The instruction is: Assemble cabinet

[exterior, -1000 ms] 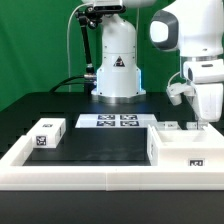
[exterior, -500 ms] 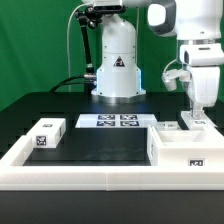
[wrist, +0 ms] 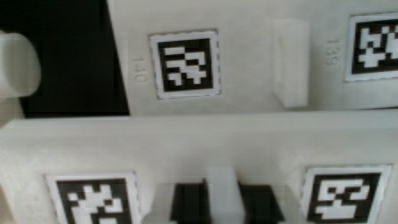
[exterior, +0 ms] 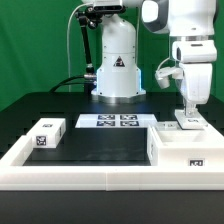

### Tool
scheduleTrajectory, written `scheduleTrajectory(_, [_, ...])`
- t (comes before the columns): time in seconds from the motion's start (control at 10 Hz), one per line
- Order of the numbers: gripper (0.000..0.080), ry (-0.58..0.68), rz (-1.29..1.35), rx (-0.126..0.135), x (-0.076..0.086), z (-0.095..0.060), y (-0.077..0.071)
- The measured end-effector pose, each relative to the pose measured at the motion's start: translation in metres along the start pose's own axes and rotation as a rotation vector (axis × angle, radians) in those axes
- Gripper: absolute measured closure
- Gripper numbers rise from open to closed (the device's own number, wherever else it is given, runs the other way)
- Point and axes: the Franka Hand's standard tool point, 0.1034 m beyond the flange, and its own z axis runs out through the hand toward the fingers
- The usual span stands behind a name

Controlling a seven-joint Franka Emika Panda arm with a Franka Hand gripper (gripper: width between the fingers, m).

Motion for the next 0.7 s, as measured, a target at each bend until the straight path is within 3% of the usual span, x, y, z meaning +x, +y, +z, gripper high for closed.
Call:
scheduleTrajectory(0.5, [0.0729,-0.011,0.029,0.004,-0.017,-0.003,0.014])
scheduleTrajectory(0.7, [0.0729,-0.011,0.029,0.007,-0.017,-0.002,0.012])
